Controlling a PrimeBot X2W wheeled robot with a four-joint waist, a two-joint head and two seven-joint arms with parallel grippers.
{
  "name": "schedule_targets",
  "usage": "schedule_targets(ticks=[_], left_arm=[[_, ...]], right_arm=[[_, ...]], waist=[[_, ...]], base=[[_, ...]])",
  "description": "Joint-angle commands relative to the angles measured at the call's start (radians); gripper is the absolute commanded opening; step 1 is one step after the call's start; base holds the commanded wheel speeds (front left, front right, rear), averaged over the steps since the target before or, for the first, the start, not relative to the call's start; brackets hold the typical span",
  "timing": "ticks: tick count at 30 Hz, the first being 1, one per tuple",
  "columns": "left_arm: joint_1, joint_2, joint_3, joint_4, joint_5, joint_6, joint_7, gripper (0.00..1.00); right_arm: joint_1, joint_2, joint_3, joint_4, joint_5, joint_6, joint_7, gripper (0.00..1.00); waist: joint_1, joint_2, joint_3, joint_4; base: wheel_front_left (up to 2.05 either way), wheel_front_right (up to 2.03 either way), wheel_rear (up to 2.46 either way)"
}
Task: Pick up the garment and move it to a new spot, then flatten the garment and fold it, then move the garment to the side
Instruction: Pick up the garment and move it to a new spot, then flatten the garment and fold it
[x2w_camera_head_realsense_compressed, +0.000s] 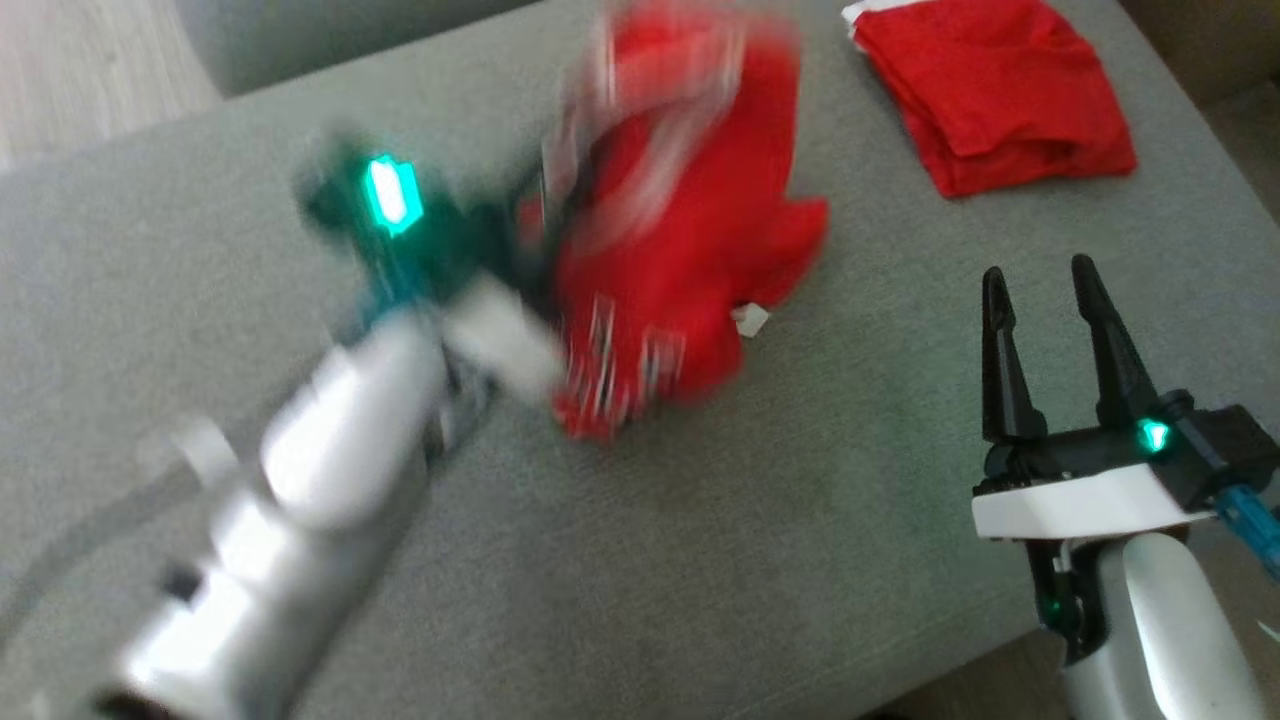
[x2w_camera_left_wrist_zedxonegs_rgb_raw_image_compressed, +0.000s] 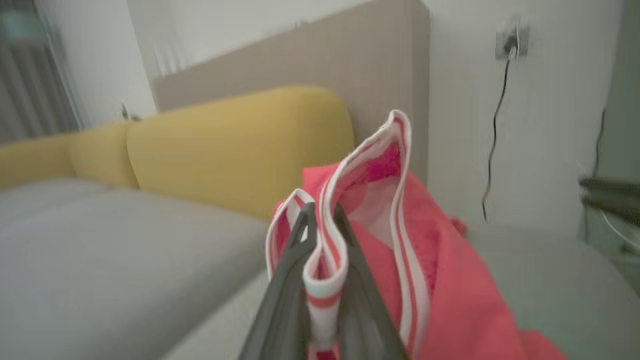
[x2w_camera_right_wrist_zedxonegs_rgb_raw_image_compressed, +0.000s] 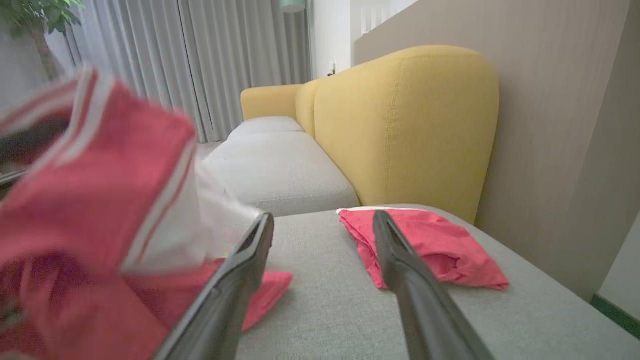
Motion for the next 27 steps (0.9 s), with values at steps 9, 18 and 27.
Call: schedule_targets(ticks=[9,18,27], left_arm=[[0.356,-0.041,0.072,-0.066,0.026,0.091,-0.028,1.00],[0.821,-0.133,0.428,-0.379,0.043,0.153,-0.028,1.00],[0.998,-0.152,0.544,-0.529,0.159,0.144,-0.028,1.00]], right_arm=[[-0.003,0.018,0.017,0.001,0.013,-0.001,0.001,1.00],[0.128,0.019,-0.009,0.046,0.020,-0.001,0.001,1.00],[0.213,0.017,0.045,0.074,0.015,-0.001,0.001,1.00]], waist=[[0.0001,0.0000,0.012,0.097],[0.0001,0.0000,-0.187,0.260],[0.0001,0.0000,-0.272,0.322]], base=[[0.00,0.00,0.00],[0.00,0.00,0.00],[0.00,0.00,0.00]])
